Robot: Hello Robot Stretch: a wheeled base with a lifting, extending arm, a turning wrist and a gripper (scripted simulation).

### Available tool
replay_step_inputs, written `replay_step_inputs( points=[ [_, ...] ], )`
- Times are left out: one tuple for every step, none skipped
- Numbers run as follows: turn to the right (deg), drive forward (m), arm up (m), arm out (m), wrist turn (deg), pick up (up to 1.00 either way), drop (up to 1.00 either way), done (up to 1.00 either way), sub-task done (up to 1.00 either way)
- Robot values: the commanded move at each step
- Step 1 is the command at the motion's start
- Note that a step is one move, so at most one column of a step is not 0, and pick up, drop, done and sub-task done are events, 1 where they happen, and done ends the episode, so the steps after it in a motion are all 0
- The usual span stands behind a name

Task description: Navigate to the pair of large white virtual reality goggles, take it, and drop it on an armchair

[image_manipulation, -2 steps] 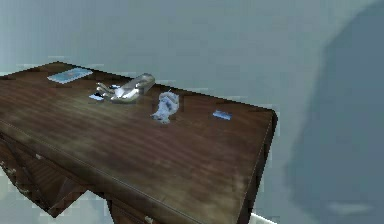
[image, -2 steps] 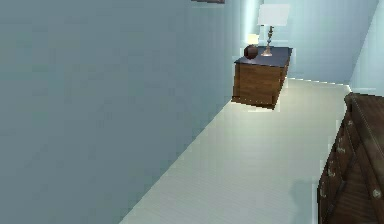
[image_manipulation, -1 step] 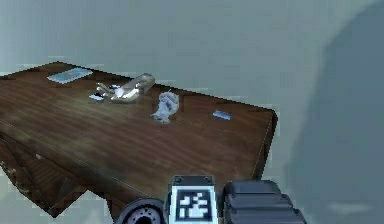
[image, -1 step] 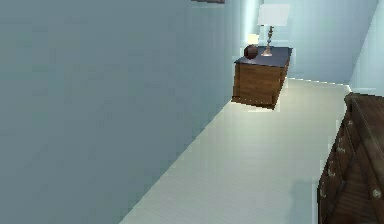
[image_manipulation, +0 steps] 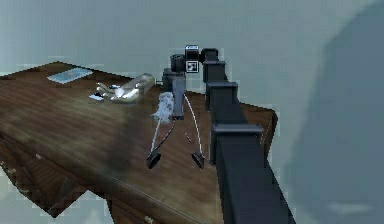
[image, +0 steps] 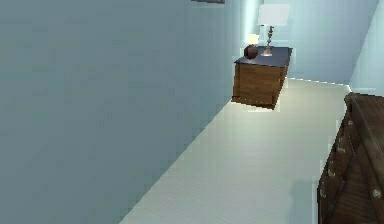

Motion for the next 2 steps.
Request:
replay_step_inputs(
  points=[
    [0.0,0.0,0.0,0.0,45.0,0.0,0.0,0.0,0.0],
    [0.0,0.0,0.0,0.0,45.0,0.0,0.0,0.0,0.0]
  ],
)
